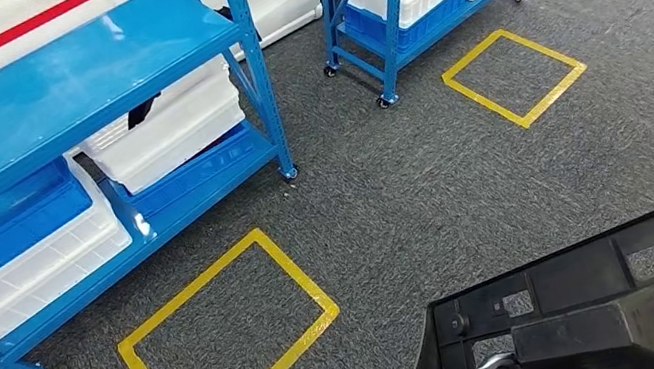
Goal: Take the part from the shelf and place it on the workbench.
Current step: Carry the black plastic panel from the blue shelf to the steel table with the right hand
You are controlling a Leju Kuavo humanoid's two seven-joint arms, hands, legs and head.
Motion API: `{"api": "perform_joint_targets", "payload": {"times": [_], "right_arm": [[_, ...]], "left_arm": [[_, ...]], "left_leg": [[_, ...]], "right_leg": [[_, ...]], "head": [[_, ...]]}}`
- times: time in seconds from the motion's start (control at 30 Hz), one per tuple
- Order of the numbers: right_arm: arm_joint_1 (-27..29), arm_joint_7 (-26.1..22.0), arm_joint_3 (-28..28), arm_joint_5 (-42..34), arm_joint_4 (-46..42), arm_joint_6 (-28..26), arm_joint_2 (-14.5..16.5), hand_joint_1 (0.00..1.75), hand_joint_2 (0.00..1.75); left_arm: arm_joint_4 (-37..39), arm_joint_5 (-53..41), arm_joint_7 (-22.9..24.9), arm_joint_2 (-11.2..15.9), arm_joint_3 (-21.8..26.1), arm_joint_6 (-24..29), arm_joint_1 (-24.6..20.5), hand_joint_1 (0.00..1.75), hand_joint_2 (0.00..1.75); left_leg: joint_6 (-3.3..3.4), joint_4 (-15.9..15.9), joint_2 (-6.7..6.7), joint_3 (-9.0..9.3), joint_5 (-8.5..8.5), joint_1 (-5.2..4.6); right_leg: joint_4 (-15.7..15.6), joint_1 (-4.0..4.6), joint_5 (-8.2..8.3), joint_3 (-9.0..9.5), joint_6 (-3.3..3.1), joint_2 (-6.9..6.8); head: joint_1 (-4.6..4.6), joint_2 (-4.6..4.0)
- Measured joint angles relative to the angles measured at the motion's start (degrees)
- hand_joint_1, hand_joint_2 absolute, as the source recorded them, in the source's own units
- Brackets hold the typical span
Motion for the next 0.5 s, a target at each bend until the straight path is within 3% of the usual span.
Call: {"api": "perform_joint_targets", "payload": {"times": [0.03,0.07,0.1,0.13,0.17,0.2,0.27,0.33,0.4,0.43,0.5], "right_arm": [[0.0,0.0,-0.1,0.0,0.0,0.1,0.0,1.75,1.75],[0.0,0.1,-0.2,0.0,0.0,0.3,0.0,1.75,1.75],[0.0,0.1,-0.4,0.0,0.0,0.4,0.0,1.75,1.75],[0.0,0.2,-0.6,0.0,0.0,0.7,0.0,1.75,1.75],[0.0,0.2,-0.7,0.0,0.0,0.9,0.1,1.75,1.75],[0.0,0.2,-0.9,0.1,0.0,1.2,0.1,1.75,1.75],[0.0,0.2,-1.2,0.3,0.0,1.8,0.4,1.75,1.75],[0.0,0.2,-1.5,0.4,-0.1,2.2,0.7,1.75,1.75],[0.1,0.2,-1.8,0.4,-0.1,2.3,1.0,1.75,1.75],[0.2,0.2,-2.0,0.4,-0.1,2.4,1.2,1.75,1.75],[0.3,0.2,-2.3,0.4,-0.1,2.4,1.6,1.75,1.75]], "left_arm": [[0.0,0.0,0.0,0.0,0.0,0.0,0.1,0.0,1.75],[0.0,0.0,0.0,0.0,0.0,0.0,0.2,0.0,1.75],[0.0,0.0,0.0,0.0,0.0,0.0,0.3,0.0,1.75],[0.0,0.0,0.0,0.0,0.0,0.0,0.3,0.0,1.75],[0.0,-0.1,0.0,0.0,0.0,0.0,0.3,0.0,1.75],[0.0,-0.1,0.0,-0.1,0.0,0.0,0.2,0.0,1.75],[0.0,-0.2,0.0,-0.1,0.0,0.0,0.1,0.0,1.75],[0.0,-0.2,-0.1,-0.2,0.0,0.0,-0.1,0.0,1.75],[0.0,-0.3,-0.1,-0.2,0.0,0.0,-0.3,0.0,1.75],[0.0,-0.3,-0.1,-0.2,0.0,0.0,-0.4,0.0,1.75],[0.0,-0.3,-0.1,-0.3,0.0,0.0,-0.5,0.0,1.75]], "left_leg": [[0.1,-0.1,0.95,0.0,0.06,-0.14],[0.17,-0.1,1.97,-0.09,0.07,-0.2],[0.13,-0.1,2.95,-0.19,0.04,-0.24],[0.07,0.0,3.9,-0.26,0.0,-0.24],[-0.04,0.0,4.8,-0.31,-0.08,-0.23],[-0.21,0.1,5.59,-0.26,-0.19,-0.21],[-0.8,0.4,6.91,0.02,-0.57,-0.34],[-1.55,0.6,7.85,0.3,-0.86,-0.54],[-2.23,0.5,8.78,0.59,-0.92,-0.54],[-2.54,0.7,8.47,0.67,-1.26,-0.42],[-2.89,3.8,5.99,-0.52,-3.77,-0.16]], "right_leg": [[3.2,-0.01,-1.9,-1.63,0.22,-1.82],[6.9,-0.17,-3.71,-3.43,0.44,-2.77],[9.8,-0.36,-4.76,-4.8,0.65,-3.18],[11.1,-0.55,-4.81,-5.32,0.83,-3.41],[10.1,-0.74,-3.82,-4.65,0.97,-3.67],[7.1,-0.9,-2.12,-2.82,1.05,-4.19],[-0.9,-0.88,0.53,1.85,0.86,-6.52],[-4.5,-0.47,1.08,3.81,0.28,-7.64],[-4.6,-0.21,1.3,3.54,-0.48,-6.41],[-4.8,-0.27,1.5,3.48,-0.89,-5.82],[-5.2,-0.51,1.96,3.47,-1.66,-4.72]], "head": [[0.14,0.0],[0.25,0.0],[0.26,0.0],[0.26,0.0],[0.26,0.0],[0.27,0.0],[0.25,0.0],[0.16,-0.01],[0.11,-0.01],[0.09,-0.01],[-0.15,-0.01]]}}
